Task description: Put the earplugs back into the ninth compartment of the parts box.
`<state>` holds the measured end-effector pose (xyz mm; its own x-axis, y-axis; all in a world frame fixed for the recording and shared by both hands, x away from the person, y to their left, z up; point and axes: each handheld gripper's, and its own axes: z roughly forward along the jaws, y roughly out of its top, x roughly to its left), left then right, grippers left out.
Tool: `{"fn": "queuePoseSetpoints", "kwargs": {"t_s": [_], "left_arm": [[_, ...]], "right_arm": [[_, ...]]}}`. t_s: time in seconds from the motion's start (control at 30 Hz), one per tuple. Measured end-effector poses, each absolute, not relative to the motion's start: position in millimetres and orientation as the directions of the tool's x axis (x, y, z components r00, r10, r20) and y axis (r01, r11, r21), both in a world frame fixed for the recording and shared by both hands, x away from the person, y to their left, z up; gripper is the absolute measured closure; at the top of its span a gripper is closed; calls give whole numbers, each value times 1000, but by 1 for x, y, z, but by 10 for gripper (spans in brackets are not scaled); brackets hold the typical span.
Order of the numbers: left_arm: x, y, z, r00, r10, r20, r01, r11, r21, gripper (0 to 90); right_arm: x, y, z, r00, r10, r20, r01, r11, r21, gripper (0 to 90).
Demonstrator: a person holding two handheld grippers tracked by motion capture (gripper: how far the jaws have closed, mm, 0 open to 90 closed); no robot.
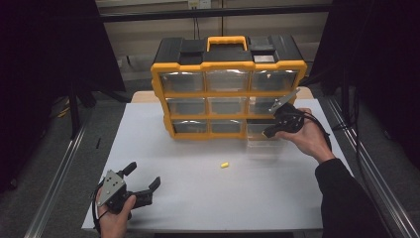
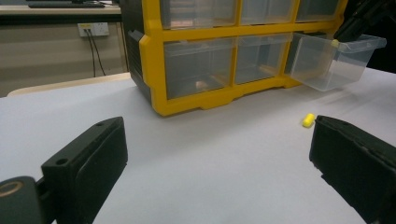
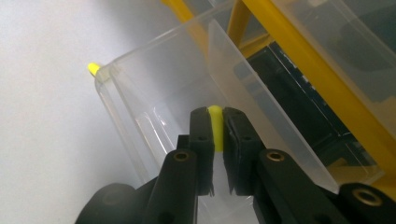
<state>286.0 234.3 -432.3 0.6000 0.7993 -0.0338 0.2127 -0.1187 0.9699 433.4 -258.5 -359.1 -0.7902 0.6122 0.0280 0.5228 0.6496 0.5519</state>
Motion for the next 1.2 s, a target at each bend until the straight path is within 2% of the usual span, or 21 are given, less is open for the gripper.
{"fn": "queuePoseSetpoints", "kwargs": {"t_s": [0.43,0.7,0.83,0.93,1.07,1.2], "left_arm": [[286,234,-432,598,800,-38,213,-113,970,44],[286,234,-432,598,801,-40,213,-111,971,44],[286,234,-432,598,801,-40,216,-113,970,44],[286,234,-432,598,801,-36,214,-116,970,43],[285,234,-432,597,801,-44,217,-109,970,43],[285,234,-432,598,800,-43,217,-110,970,43]], "right_arm": [[433,-256,-367,-785,617,43,535,642,550,794],[431,-260,-361,-764,644,35,531,598,600,599],[428,-262,-357,-746,664,51,542,561,626,457],[428,-263,-355,-732,678,58,544,532,649,316],[427,-263,-354,-729,683,51,527,512,678,230],[423,-261,-353,-730,682,45,516,506,691,181]]}}
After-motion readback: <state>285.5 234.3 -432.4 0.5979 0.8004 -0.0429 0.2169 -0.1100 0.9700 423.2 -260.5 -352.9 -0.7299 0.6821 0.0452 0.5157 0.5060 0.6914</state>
